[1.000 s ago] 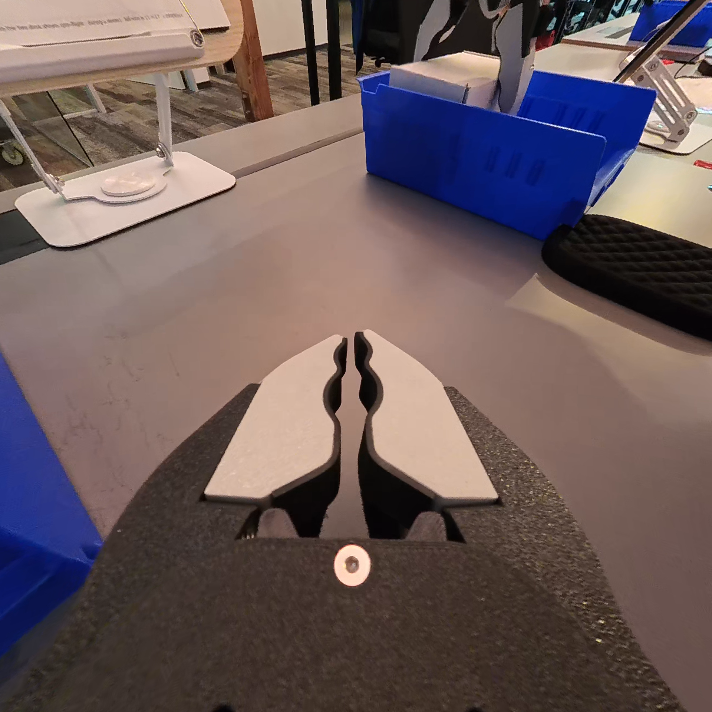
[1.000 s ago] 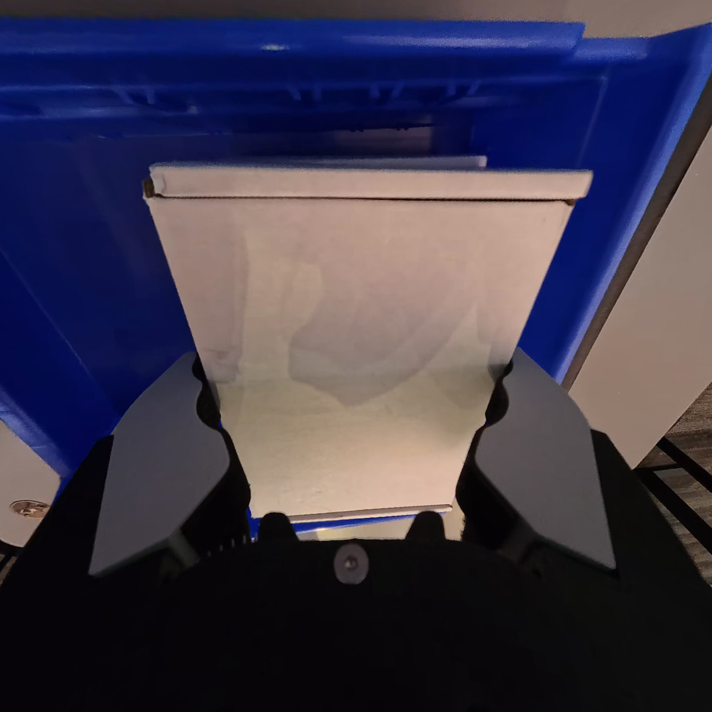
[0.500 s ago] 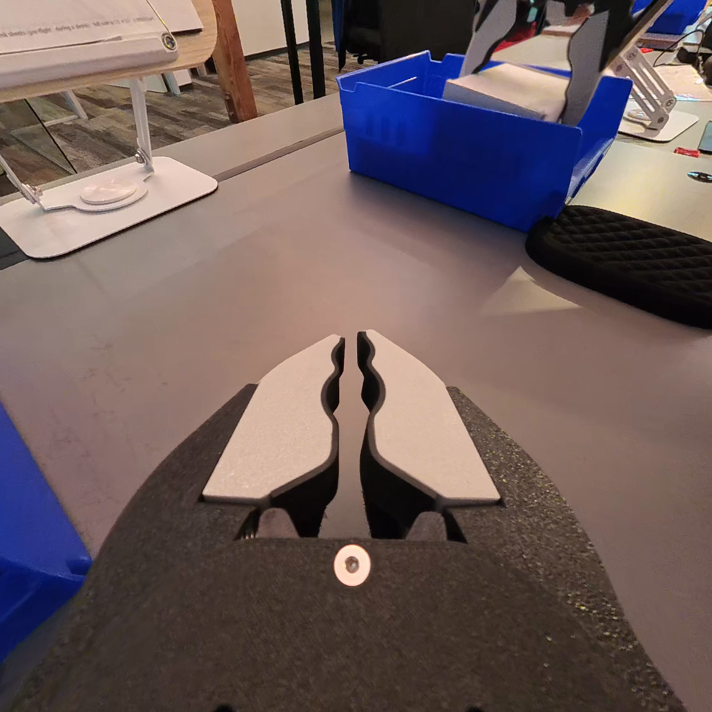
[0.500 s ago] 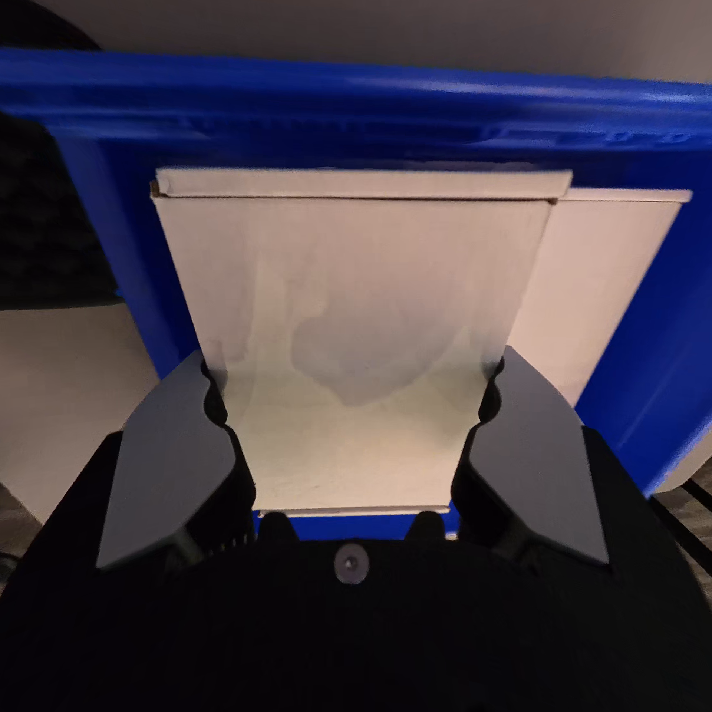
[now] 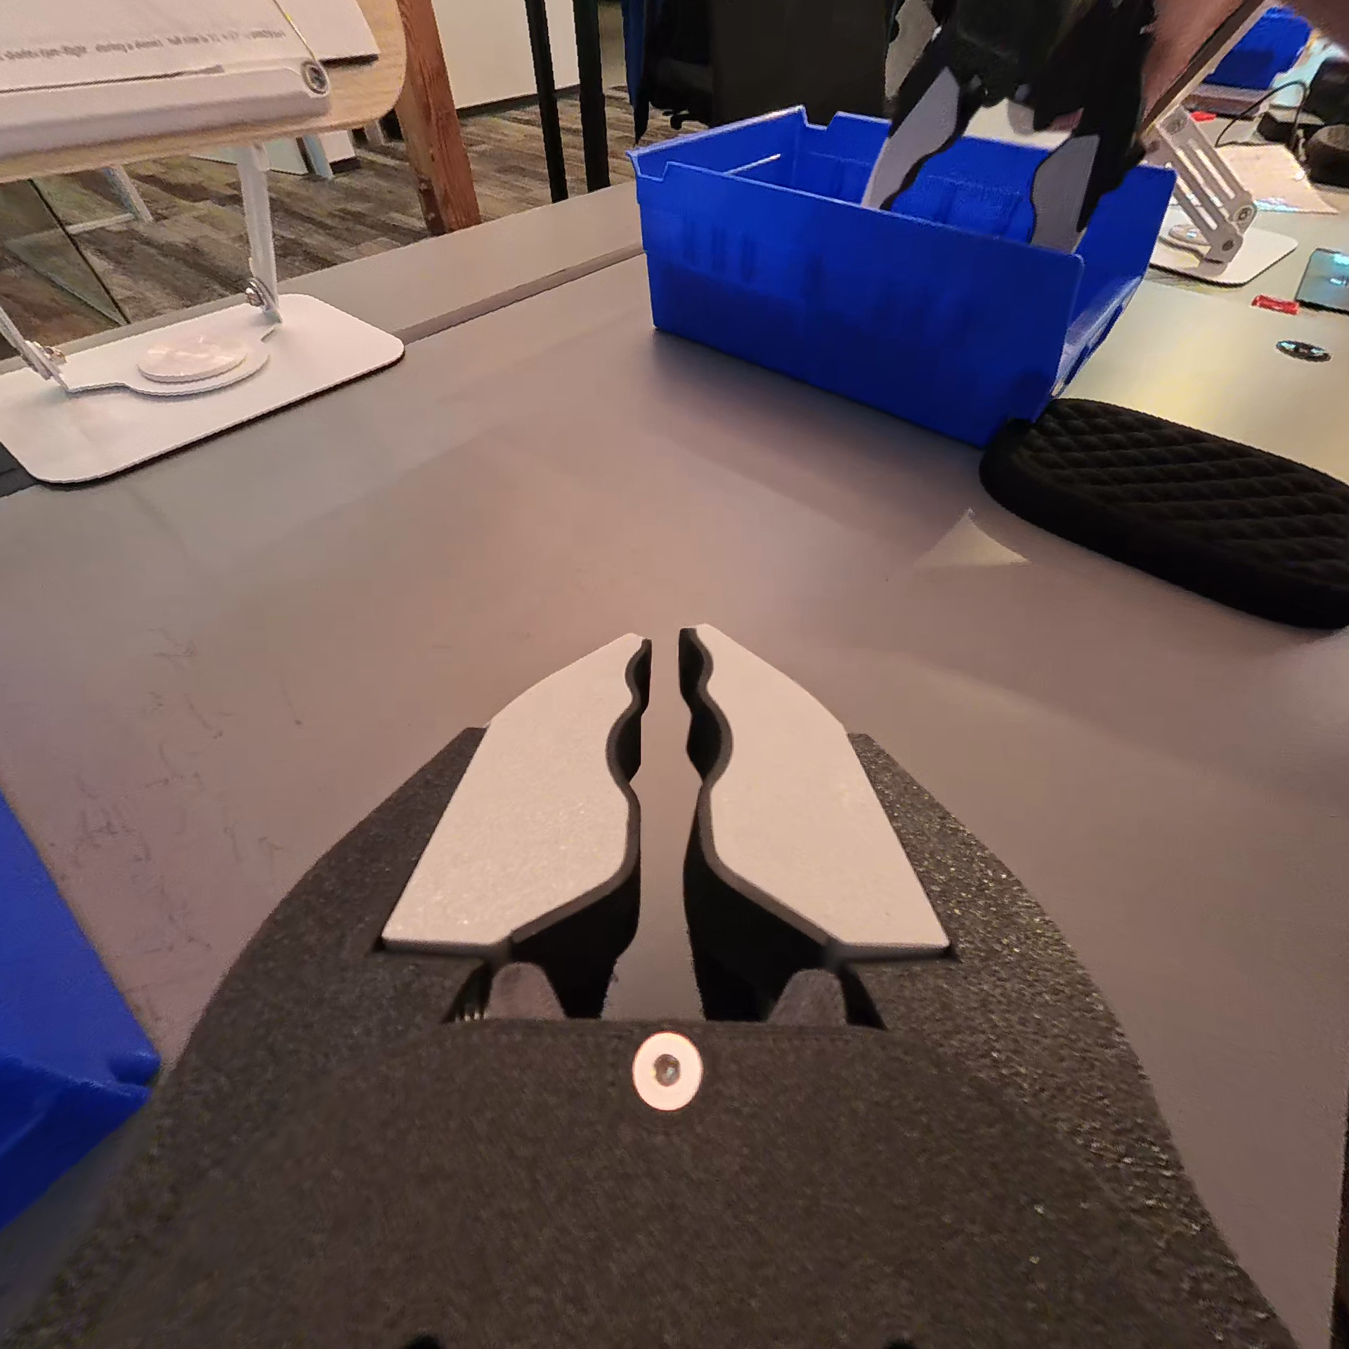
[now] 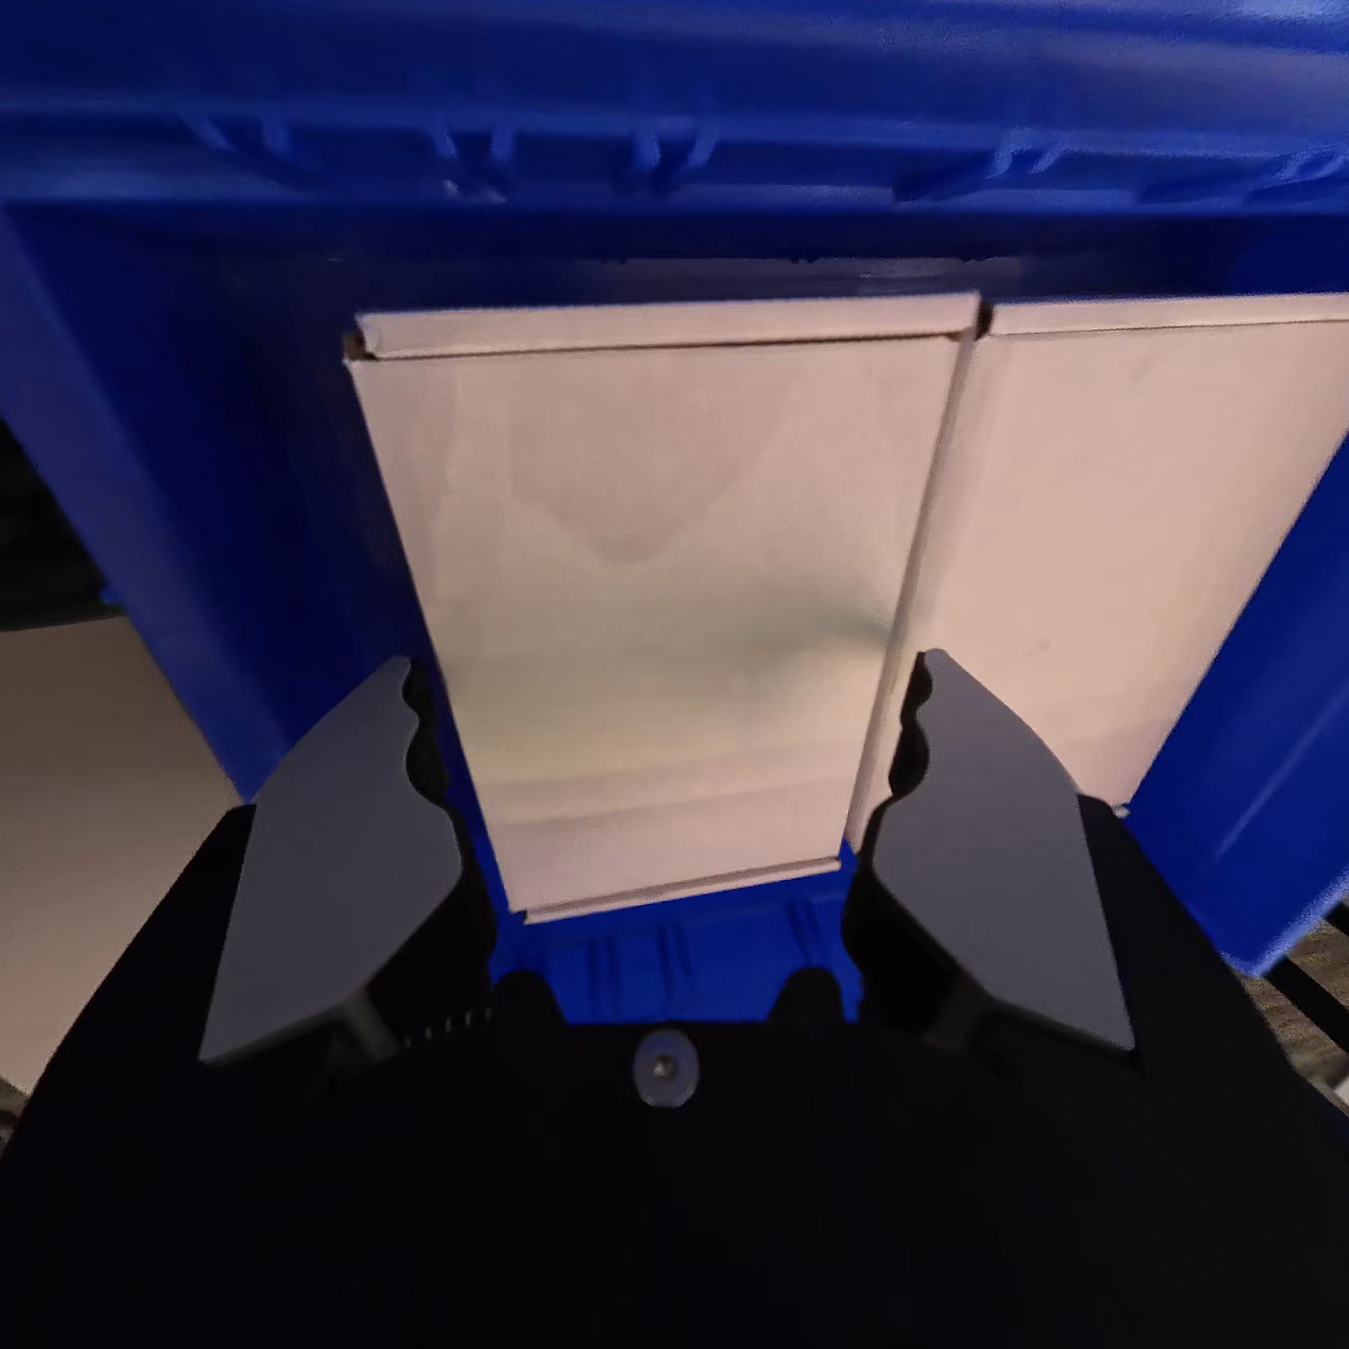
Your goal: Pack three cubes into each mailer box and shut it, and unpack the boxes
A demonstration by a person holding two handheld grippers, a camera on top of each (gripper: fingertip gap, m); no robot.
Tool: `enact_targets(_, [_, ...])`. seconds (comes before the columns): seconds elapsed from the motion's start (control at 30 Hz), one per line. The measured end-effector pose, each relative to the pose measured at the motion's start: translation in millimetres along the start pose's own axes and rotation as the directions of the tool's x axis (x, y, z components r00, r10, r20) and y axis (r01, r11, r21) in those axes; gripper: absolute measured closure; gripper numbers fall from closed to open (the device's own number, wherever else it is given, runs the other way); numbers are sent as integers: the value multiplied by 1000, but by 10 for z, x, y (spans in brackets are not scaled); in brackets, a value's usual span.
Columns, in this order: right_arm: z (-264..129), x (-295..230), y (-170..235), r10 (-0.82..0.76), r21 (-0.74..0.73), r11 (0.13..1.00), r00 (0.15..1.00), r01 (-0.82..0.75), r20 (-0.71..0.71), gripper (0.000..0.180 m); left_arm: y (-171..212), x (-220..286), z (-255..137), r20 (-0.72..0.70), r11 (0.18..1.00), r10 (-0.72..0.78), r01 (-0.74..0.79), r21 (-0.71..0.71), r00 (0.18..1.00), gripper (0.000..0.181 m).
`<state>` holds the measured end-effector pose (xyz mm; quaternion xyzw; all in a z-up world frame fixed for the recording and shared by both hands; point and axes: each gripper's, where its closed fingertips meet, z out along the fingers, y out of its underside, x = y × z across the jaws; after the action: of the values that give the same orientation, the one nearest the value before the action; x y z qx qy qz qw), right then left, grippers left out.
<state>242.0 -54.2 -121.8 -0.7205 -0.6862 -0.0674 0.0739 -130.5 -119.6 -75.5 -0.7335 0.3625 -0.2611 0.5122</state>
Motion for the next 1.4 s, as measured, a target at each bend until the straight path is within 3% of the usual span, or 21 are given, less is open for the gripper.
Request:
enact_targets(0.13, [-448,164,-90,81,119,991,988,-66,-131,60,-46,14,-31,-21,999,-22,23,24,1000,173])
enact_targets(0.23, [-1081,473,-281,258,383,916,907,-121,-331,64,-214,40,-94,-56,996,-44,48,69,997,173])
enact_targets(0.37, [-2121,881,-171,641,762,637,629,-117,-440,79,-758,-166,-391,29,998,10,-12,64,1000,167])
enact_targets(0.47, [-2547,1061,189,893,933,298,404,-201,-198,84,-1294,-583,-802,190,996,83,-85,3,978,147])
enact_targets(0.53, [-2382,1062,427,958,921,138,285,-364,-31,97,-1555,-1158,-1169,436,998,70,-62,-32,897,116])
enact_targets(0.6, [-2080,988,526,972,880,82,231,-469,32,109,-1592,-1765,-1628,665,995,51,18,-97,745,87])
enact_targets(0.67, [-1782,921,509,968,862,97,247,-497,34,127,-1491,-2174,-1947,748,987,35,94,-129,663,89])
enact_targets(0.7, [-1645,921,468,952,854,145,306,-500,17,128,-1416,-2287,-1977,724,983,0,133,-127,690,90])
enact_targets(0.8, [-1130,880,768,981,667,159,193,-728,-23,128,-1238,-2480,-1856,526,974,-142,212,-75,838,115])
enact_targets(0.87, [-837,786,877,984,551,172,166,-817,-61,126,-952,-2761,-1867,533,944,-233,320,-77,814,117])
enact_targets(1.0, [-468,672,1052,995,400,82,55,-913,-79,125,-384,-3110,-1835,574,811,-350,546,-209,740,125])
enact_targets(1.1, [-223,546,1038,999,292,46,43,-955,-14,125,8,-3186,-1805,621,699,-342,632,-333,705,124])
enact_targets(1.2, [-61,487,1063,999,231,10,17,-973,31,144,354,-3266,-1837,684,591,-255,670,-449,683,123])
enact_targets(1.3, [-9,457,1088,995,192,-84,-72,-978,73,162,543,-3271,-1792,708,521,-268,716,-464,654,128])
enact_targets(1.4, [28,404,1082,993,149,-97,-86,-984,78,171,652,-3239,-1787,724,477,-265,739,-476,637,134])
